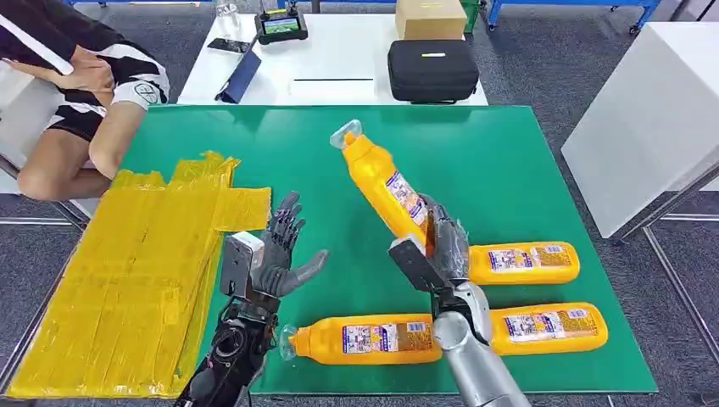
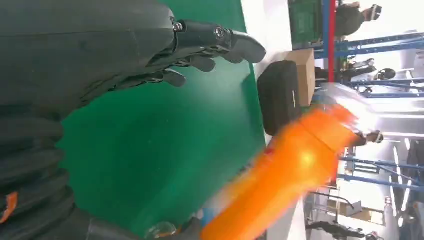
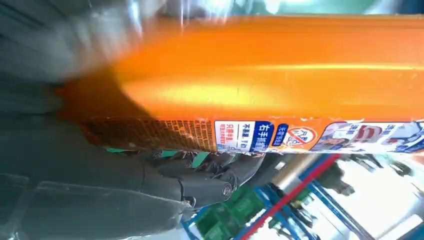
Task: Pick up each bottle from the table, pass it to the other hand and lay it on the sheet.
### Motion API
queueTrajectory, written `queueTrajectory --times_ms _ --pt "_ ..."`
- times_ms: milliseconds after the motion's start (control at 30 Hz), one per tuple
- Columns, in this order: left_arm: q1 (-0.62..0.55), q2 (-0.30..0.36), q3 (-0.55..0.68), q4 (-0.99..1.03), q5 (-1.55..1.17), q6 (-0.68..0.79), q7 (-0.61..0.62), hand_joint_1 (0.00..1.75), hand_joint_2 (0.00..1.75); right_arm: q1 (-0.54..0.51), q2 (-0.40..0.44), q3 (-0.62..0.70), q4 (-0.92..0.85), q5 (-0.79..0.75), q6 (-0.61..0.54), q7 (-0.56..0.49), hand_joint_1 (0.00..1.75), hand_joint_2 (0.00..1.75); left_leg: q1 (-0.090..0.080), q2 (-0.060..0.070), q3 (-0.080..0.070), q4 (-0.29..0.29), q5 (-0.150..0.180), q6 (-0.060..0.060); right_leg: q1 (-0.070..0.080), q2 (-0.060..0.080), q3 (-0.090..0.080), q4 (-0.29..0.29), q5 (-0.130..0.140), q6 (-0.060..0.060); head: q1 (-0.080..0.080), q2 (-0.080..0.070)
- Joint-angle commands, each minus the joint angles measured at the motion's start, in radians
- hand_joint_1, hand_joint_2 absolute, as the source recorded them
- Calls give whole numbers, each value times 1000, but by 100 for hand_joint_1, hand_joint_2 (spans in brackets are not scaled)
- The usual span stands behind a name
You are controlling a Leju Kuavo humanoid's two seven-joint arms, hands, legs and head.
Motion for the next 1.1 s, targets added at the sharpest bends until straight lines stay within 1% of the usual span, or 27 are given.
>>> queueTrajectory --times_ms 33,67,100,133,300,367,500,567,633,767,800,867,900,933,1000,1067,1100 --pt "-78 22 -23 69 76 -44 16 0 175 -11 29 35 -39 -63 0 -114 175 175 1 0 1 0 -1 -2 1 -1 1 0 -1 0 0 0" --pt "-78 22 -23 69 76 -44 16 0 175 -11 29 35 -39 -63 0 -114 175 175 2 0 5 1 -3 -6 2 -2 5 0 -3 0 0 0" --pt "-78 22 -23 69 76 -44 16 0 175 -11 29 35 -39 -63 0 -114 175 175 1 0 2 0 -1 -3 1 -2 2 0 -1 0 0 0" --pt "-78 22 -23 69 76 -44 16 0 175 -11 29 35 -39 -63 0 -114 175 175 1 0 3 0 -2 -4 1 -2 3 0 -2 0 0 0" --pt "-101 33 -42 50 148 -95 31 0 175 1 39 139 -17 -54 15 -170 175 175 1 0 1 0 -1 -2 0 -1 1 0 0 0 0 0" --pt "-114 34 -46 45 169 -107 35 0 175 1 45 176 -4 -49 22 -174 175 175 2 1 3 0 -2 -4 2 -1 4 0 -2 0 0 0" --pt "-132 33 -58 27 217 -118 57 0 175 -40 41 230 37 -40 24 -146 175 175 1 0 1 0 -1 -3 1 -1 2 0 -1 0 0 0" --pt "-134 36 -59 23 238 -108 69 0 175 -46 40 250 51 -35 30 -135 175 175 2 1 3 1 -2 -5 2 -1 4 0 -2 0 0 0" --pt "-123 39 -51 23 255 -104 68 0 175 -38 41 265 61 -27 38 -135 175 175 1 1 2 0 -1 -3 1 0 2 0 -1 0 0 0" --pt "-101 41 -53 27 262 -112 50 0 175 -32 29 296 93 8 34 -142 175 175 1 1 4 -1 -1 -3 1 0 4 -1 -1 0 0 0" --pt "-104 39 -54 28 262 -113 49 0 175 -34 27 299 96 12 36 -140 175 175 1 1 2 -1 -1 -2 1 0 2 -1 -1 0 0 0" --pt "-111 36 -54 30 261 -111 50 0 175 -39 23 299 99 16 40 -134 175 175 1 1 5 -1 -2 -4 1 -1 6 -1 -2 0 0 0" --pt "-114 35 -54 33 262 -112 51 0 175 -41 22 300 101 17 45 -130 175 175 1 0 3 -1 -1 -3 1 -1 3 -1 -1 0 0 0" --pt "-117 33 -53 35 263 -112 51 0 175 -43 23 301 101 19 47 -127 175 175 1 0 4 -1 -2 -4 1 -2 5 -1 -2 0 0 0" --pt "-122 33 -53 39 265 -113 52 0 175 -45 23 302 103 22 50 -123 175 175 1 0 0 -1 0 -2 0 -1 1 -1 0 0 0 0" --pt "-122 33 -53 39 265 -113 52 0 175 -45 23 302 103 22 50 -123 175 175 2 0 4 0 -2 -4 1 -2 5 -1 -2 0 0 0" --pt "-122 33 -53 39 265 -113 52 0 175 -45 23 302 103 22 50 -123 175 175 1 0 1 -1 0 -2 0 -1 2 -1 -1 0 0 0"
